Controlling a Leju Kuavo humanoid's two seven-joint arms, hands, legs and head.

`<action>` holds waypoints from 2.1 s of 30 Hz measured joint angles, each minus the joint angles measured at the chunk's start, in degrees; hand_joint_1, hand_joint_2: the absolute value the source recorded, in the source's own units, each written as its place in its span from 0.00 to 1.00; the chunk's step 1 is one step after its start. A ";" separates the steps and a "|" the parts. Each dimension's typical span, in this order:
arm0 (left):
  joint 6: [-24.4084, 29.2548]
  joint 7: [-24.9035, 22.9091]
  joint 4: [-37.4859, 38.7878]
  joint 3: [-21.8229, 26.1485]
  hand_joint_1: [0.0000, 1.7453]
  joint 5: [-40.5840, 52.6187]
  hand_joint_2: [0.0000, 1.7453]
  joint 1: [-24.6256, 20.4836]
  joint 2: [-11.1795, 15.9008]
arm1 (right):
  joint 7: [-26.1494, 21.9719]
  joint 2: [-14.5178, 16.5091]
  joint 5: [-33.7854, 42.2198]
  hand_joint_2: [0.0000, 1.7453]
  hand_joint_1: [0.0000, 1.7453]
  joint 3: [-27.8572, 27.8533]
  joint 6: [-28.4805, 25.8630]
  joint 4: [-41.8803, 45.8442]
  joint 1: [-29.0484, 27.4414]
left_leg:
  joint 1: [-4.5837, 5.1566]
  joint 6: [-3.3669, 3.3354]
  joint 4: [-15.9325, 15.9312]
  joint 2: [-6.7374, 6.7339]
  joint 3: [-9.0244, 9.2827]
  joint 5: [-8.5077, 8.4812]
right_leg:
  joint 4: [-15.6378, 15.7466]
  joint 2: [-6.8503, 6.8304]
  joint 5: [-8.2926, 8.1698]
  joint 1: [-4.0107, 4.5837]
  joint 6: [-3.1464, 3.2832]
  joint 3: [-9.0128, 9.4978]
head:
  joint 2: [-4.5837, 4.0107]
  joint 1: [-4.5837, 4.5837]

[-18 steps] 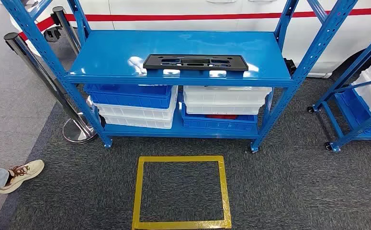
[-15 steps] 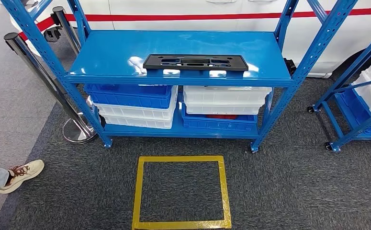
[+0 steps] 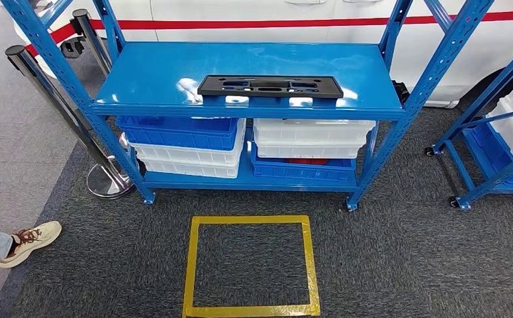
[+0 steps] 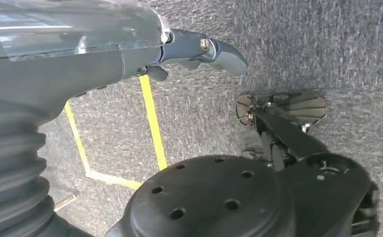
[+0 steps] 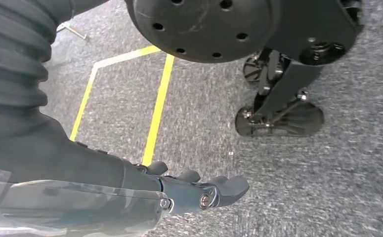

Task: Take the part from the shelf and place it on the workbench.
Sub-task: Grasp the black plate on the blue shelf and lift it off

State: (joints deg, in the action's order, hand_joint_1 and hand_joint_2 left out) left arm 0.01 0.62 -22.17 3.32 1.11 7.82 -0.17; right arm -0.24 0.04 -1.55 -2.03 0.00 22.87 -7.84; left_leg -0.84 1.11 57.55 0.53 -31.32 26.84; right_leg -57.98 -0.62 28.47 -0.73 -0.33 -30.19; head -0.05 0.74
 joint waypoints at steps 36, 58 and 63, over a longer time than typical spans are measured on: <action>-1.54 11.01 4.61 44.27 0.00 27.58 0.00 -8.00 -1.90 | -17.00 4.40 -23.61 0.00 0.00 -25.33 8.22 1.02 9.15 | -1.95 0.59 -1.68 0.45 1.61 -0.41 | -3.88 0.81 -0.24 -2.61 -3.56 -2.83 | 0.01 -0.30; -1.67 12.27 5.91 53.05 0.00 32.12 0.00 -9.55 -2.53 | -25.21 5.91 -14.23 0.00 0.00 -16.04 14.37 29.42 9.93 | 0.59 -2.20 4.87 -0.20 -3.01 -0.69 | -2.25 0.65 -0.07 0.34 1.41 -2.01 | 0.01 0.06; -1.69 12.75 6.17 55.51 0.00 33.20 0.00 -10.08 -2.76 | -27.24 5.90 -11.86 0.00 0.00 -11.98 15.98 39.58 10.74 | 1.04 -2.77 1.26 -0.36 -1.57 -0.58 | -3.79 0.66 0.85 0.28 0.17 -3.11 | 0.01 0.02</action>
State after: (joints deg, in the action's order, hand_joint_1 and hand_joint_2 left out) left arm -1.69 13.36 -15.99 58.83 34.31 -2.27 -2.94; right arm -27.47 5.95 -13.41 -14.02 15.98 62.45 2.91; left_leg 0.20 -1.66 58.81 0.17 -32.89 26.26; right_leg -61.77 0.04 29.31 -0.46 -0.16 -33.30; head -0.04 0.76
